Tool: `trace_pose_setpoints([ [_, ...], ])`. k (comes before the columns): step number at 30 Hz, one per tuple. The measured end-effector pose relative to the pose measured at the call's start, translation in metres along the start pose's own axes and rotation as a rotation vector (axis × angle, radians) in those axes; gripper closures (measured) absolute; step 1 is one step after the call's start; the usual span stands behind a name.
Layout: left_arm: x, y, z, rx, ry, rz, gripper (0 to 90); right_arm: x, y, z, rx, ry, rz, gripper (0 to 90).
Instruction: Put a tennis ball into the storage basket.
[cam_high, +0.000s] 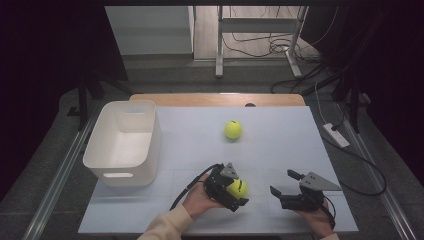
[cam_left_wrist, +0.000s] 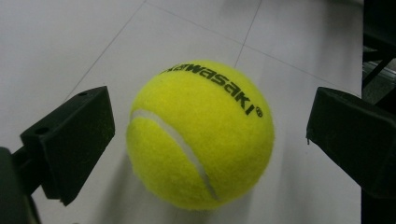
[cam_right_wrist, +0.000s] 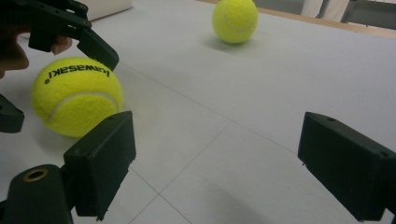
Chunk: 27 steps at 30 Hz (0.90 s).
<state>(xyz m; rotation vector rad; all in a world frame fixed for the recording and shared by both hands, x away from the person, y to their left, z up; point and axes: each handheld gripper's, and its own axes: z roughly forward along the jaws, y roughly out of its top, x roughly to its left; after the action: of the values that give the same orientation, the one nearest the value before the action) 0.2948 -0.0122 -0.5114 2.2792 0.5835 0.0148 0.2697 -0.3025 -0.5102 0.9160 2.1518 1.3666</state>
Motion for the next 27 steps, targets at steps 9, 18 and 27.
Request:
trace_pose_setpoints([
  [9,0.002,-0.003,0.003,0.02,0.033,-0.009,25.6,0.0,0.0,-0.001,-0.003,-0.004,0.002,11.5],
  [18,0.0,-0.002,-0.003,0.006,0.051,0.003,26.6,0.0,0.001,-0.001,-0.005,-0.007,-0.001,11.6],
  [27,0.002,-0.002,-0.016,-0.033,0.049,0.003,26.7,0.0,0.001,-0.001,-0.008,-0.008,-0.004,11.6],
])
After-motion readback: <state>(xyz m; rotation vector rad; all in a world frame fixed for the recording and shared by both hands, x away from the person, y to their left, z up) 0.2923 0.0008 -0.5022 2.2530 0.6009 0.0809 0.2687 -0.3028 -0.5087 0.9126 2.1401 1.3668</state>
